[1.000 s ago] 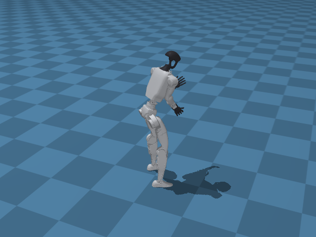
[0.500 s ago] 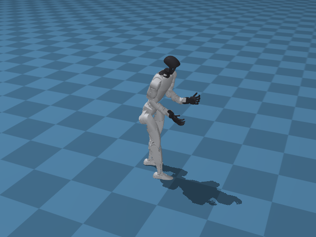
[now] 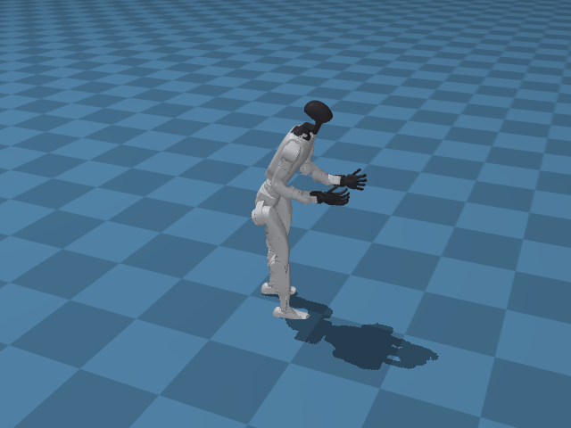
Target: Dance
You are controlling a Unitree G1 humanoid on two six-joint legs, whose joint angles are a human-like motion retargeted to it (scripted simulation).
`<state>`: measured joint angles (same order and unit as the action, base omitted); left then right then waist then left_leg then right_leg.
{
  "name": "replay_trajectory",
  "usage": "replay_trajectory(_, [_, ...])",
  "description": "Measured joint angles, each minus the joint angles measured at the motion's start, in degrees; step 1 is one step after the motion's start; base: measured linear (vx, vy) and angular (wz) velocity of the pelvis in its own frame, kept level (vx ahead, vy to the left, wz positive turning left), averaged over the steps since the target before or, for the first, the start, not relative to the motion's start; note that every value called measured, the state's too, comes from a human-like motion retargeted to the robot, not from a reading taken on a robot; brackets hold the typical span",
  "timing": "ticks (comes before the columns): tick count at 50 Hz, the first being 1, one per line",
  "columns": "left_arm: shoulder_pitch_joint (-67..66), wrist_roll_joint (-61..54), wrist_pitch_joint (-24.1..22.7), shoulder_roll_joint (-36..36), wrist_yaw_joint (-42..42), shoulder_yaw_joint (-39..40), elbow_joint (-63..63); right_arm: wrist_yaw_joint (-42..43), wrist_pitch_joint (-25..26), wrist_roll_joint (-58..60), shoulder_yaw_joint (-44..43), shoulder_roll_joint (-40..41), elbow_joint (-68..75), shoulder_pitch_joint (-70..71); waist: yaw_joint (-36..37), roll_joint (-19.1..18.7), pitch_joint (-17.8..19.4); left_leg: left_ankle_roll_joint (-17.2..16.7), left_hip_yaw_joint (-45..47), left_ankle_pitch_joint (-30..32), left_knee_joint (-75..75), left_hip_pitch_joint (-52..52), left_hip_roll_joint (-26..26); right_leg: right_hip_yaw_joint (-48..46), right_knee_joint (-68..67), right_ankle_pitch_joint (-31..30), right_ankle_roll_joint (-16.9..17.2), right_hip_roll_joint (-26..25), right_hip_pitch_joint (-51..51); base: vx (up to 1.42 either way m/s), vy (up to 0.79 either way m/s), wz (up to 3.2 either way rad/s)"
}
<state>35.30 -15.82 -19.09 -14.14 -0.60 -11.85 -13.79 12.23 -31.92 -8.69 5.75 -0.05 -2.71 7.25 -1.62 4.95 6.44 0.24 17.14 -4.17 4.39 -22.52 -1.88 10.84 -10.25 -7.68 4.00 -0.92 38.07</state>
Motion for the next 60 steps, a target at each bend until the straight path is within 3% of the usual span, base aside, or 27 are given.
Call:
replay_trajectory(2, [-2.70,3.20,-3.48,1.00,3.11,-1.61,4.28,-3.60,4.64,-6.52,-3.49,1.94,12.51,-4.00,0.09,-0.53,-0.38,-0.83,-3.06,0.00,2.01,-1.30,0.96,-1.12,-1.03,1.43,-0.57,0.11,-1.00,0.44,-0.10,1.26])
replay_trajectory(5, [-9.05,3.19,-8.10,3.90,5.92,-4.96,6.46,-19.99,17.52,-17.70,-10.71,4.03,34.74,-6.97,0.22,-1.40,-1.62,-2.34,-7.35,-0.20,6.59,-4.05,2.65,-4.50,-3.15,4.31,-0.88,1.01,-2.74,0.54,-0.07,1.54])
replay_trajectory(8, [-15.61,4.16,-11.34,6.02,6.46,-6.28,0.52,-23.43,23.99,-17.92,-16.44,4.14,51.15,-8.76,1.19,-2.38,-2.72,-2.45,-10.35,-0.99,11.10,-5.91,4.08,-10.68,-5.49,7.92,-0.64,3.49,-5.63,0.61,0.01,1.80])
replay_trajectory(10, [-18.94,8.21,-12.25,5.62,5.73,-4.39,-8.71,-17.46,24.16,-17.98,-18.03,5.77,57.98,-9.05,1.91,-3.04,-3.45,-1.68,-13.35,-2.59,14.46,-6.98,4.49,-15.14,-7.67,10.41,-0.36,5.40,-7.59,0.62,0.05,1.95])
replay_trajectory(12, [-20.20,10.69,-8.60,4.19,2.22,-1.15,-18.62,-12.22,21.80,-19.63,-19.17,9.37,57.42,-9.76,2.78,-3.90,-3.62,-1.67,-15.67,-3.44,17.20,-7.28,5.07,-17.47,-9.23,12.22,0.46,6.54,-10.18,0.63,0.07,1.98])
replay_trajectory(15, [-23.63,-2.18,1.36,3.19,10.63,4.03,-21.81,-8.73,17.01,-20.73,-19.46,16.07,51.77,-7.87,3.68,-5.40,-3.44,-4.08,-21.08,-1.73,17.88,-6.15,5.36,-19.89,-10.30,14.63,2.19,6.46,-15.34,0.66,-0.01,1.90])
replay_trajectory(18, [-25.10,-13.83,3.80,4.13,14.68,10.51,-16.07,-13.23,15.79,-20.76,-14.22,14.97,45.40,-4.37,5.05,-5.46,-3.29,-5.84,-24.25,0.40,16.03,-2.98,5.09,-21.97,-9.28,14.98,3.99,7.09,-20.69,0.62,0.05,1.54])
replay_trajectory(22, [-26.03,-16.58,1.22,8.69,12.14,15.11,-1.74,-21.74,19.07,-17.26,-8.19,8.66,32.08,1.36,8.58,-4.30,-3.87,-6.23,-26.20,2.58,12.18,1.25,3.19,-26.13,-6.33,14.48,5.86,9.27,-26.99,0.53,0.08,1.16])
replay_trajectory(26, [-28.62,-17.62,-0.18,9.04,8.19,20.57,14.21,-22.45,20.82,-8.19,-4.43,0.03,18.77,11.95,10.63,-1.76,-3.22,-5.12,-27.81,4.69,8.37,6.40,0.44,-29.93,-4.62,13.94,7.16,11.12,-32.65,0.48,0.05,1.05])
replay_trajectory(31, [-25.73,-26.16,-9.66,5.83,-12.36,32.53,24.23,-22.36,20.36,3.40,2.71,-12.54,12.90,26.68,14.51,-0.08,-2.47,-3.54,-27.28,5.86,5.12,13.54,-2.28,-30.76,-8.03,15.31,7.99,13.60,-36.03,0.39,0.18,0.15])
replay_trajectory(35, [-18.91,-28.99,-19.25,5.21,-27.76,47.28,15.96,-24.71,14.41,9.28,13.84,-20.17,17.27,36.89,20.23,-0.29,-3.14,-1.77,-23.36,6.55,2.99,18.25,-3.99,-26.96,-15.18,18.18,8.08,15.30,-34.32,0.31,0.28,-0.87])
replay_trajectory(37, [-15.59,-28.35,-21.24,8.90,-32.71,54.24,4.92,-27.55,10.77,13.03,19.01,-21.37,21.15,41.05,23.31,-0.67,-3.43,-0.93,-21.23,6.74,1.68,20.17,-4.96,-24.09,-19.87,19.92,7.91,15.54,-31.93,0.17,0.23,-1.18])
replay_trajectory(40, [-12.49,-30.60,-20.49,17.68,-37.75,60.08,-13.22,-29.26,8.09,19.07,26.46,-22.91,27.82,46.87,27.78,-0.83,-3.32,0.07,-18.08,6.39,-0.04,22.72,-7.00,-19.82,-26.90,22.29,7.36,15.70,-28.05,0.13,0.15,-1.14])
replay_trajectory(44, [-7.45,-33.33,-22.09,31.79,-39.04,59.24,-28.20,-14.51,4.21,30.23,29.07,-31.46,28.83,52.42,28.88,1.53,-1.33,1.20,-18.37,5.11,-0.97,24.73,-10.65,-17.60,-32.87,23.82,6.03,17.30,-24.53,0.05,-0.02,-0.32])
replay_trajectory(47, [-4.23,-25.83,-22.20,44.62,-37.85,55.57,-32.01,7.69,2.47,29.62,23.57,-40.68,23.82,53.56,25.50,1.65,-2.15,1.77,-18.09,5.07,-0.95,25.97,-9.29,-18.26,-29.86,22.39,6.24,16.36,-27.26,0.29,-0.14,-0.11])
replay_trajectory(49, [-1.08,-17.17,-21.12,52.75,-36.43,52.52,-32.05,16.06,3.23,24.65,18.96,-44.35,24.37,52.47,22.69,0.00,-4.14,2.25,-16.77,5.11,-1.02,25.99,-6.46,-18.16,-24.52,20.01,6.74,13.83,-29.83,0.20,-0.14,-0.53])
replay_trajectory(53, [6.82,0.65,-17.14,68.82,-32.37,41.85,-27.11,17.27,9.84,14.69,7.56,-47.17,29.25,52.84,15.05,-2.16,-7.15,2.13,-15.27,4.16,-0.18,24.24,-1.77,-18.83,-13.25,14.97,7.17,10.85,-33.42,0.05,-0.09,-0.55])
replay_trajectory(55, [10.69,10.07,-14.21,75.09,-26.51,35.82,-22.87,18.59,10.91,9.50,0.81,-47.53,33.10,53.80,11.37,-2.88,-7.80,1.79,-15.67,3.25,0.81,23.19,-0.50,-20.45,-8.99,13.12,7.22,10.78,-34.77,0.02,0.05,-0.31])
replay_trajectory(58, [12.55,24.26,-10.32,82.78,-15.05,27.14,-15.12,20.89,12.24,-7.98,-9.57,-45.09,40.53,54.74,7.50,-4.28,-9.50,2.09,-16.10,1.40,3.03,21.78,0.36,-21.48,-3.91,11.00,7.56,10.78,-36.70,0.14,0.14,-0.29])
replay_trajectory(60, [13.10,35.11,-8.15,86.54,-9.49,21.22,-8.86,18.04,11.21,-20.55,-16.04,-44.45,45.94,54.85,5.50,-5.23,-10.50,2.47,-17.00,-0.12,5.31,20.83,0.32,-21.23,-1.25,9.76,7.39,10.46,-38.06,0.23,0.18,-0.18])
